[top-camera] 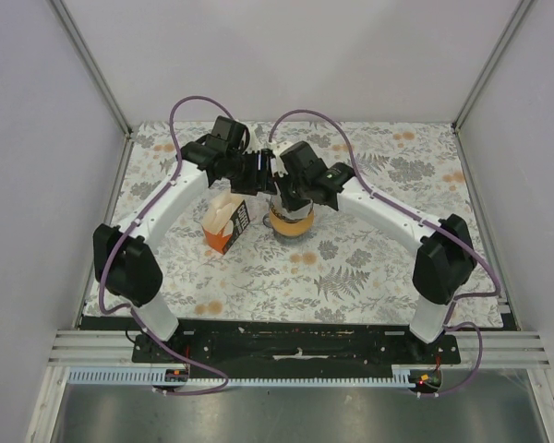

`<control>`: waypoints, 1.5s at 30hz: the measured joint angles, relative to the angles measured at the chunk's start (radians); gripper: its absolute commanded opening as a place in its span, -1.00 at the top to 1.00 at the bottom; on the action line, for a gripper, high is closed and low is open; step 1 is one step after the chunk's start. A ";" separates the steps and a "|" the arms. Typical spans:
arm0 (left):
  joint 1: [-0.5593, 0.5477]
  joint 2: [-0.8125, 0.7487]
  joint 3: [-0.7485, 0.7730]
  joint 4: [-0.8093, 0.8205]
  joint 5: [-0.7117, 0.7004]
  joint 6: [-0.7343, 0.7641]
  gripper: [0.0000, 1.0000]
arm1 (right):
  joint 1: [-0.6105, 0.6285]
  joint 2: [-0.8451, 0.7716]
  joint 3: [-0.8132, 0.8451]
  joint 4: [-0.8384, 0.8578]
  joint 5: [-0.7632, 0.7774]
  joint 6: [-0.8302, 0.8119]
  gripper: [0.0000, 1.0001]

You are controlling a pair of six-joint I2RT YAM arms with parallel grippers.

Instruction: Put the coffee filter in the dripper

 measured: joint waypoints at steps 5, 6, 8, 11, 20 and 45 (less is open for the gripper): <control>0.016 0.000 -0.042 -0.004 -0.011 -0.027 -0.33 | 0.007 0.046 0.003 0.011 0.013 -0.005 1.00; 0.017 0.000 -0.045 -0.006 -0.017 -0.029 -0.33 | 0.008 0.049 0.003 0.013 0.014 -0.005 1.00; 0.018 0.000 -0.045 -0.009 -0.023 -0.032 -0.33 | 0.011 0.055 0.003 0.023 0.023 -0.005 1.00; 0.018 0.000 -0.045 -0.003 -0.023 -0.036 -0.33 | 0.011 0.055 0.003 0.028 0.034 -0.005 1.00; 0.019 0.014 -0.047 0.005 -0.012 -0.059 -0.25 | 0.012 0.068 -0.006 0.048 0.046 -0.002 1.00; -0.011 0.030 -0.073 0.066 -0.006 -0.056 0.75 | -0.010 0.061 -0.042 0.064 -0.054 0.023 1.00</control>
